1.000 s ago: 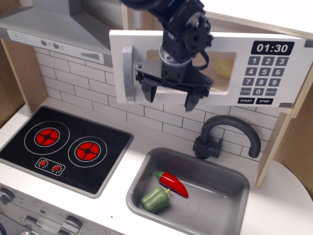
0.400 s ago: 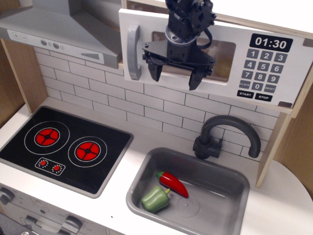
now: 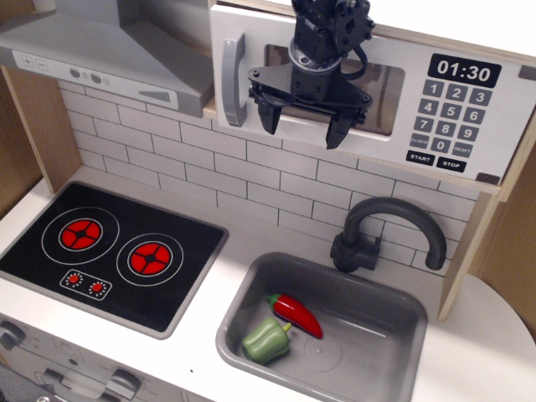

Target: Close microwave

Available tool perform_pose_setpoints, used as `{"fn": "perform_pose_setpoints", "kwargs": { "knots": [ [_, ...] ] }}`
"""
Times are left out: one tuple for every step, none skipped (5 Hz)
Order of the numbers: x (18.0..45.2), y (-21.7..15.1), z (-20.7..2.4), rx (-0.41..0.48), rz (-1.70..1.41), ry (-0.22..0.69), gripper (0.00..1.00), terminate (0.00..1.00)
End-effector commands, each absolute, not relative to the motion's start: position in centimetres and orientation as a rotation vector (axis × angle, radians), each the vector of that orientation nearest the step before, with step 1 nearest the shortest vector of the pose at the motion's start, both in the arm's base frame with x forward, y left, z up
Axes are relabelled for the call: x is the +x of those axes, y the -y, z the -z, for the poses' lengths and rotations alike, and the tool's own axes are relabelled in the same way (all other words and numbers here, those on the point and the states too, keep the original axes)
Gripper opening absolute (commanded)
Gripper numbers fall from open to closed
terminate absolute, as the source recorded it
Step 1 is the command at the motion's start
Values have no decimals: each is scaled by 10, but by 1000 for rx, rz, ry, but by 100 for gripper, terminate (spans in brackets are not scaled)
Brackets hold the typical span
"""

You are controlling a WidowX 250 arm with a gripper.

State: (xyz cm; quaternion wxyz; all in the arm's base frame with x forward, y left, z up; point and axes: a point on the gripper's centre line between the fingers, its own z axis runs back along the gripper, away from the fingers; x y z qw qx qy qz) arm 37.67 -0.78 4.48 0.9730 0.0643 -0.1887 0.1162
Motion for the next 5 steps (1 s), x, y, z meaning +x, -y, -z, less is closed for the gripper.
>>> {"fn": "perform_pose_setpoints", "kwargs": {
  "knots": [
    [399,3,-67,121,-245,475,100,0],
    [408,-1,-69,127,-261,488,100,0],
    [403,0,-70,141,-262,459,100,0],
    [403,0,-70,141,-262,459,100,0],
    [403,0,-70,141,-262,459,100,100]
  ]
}}
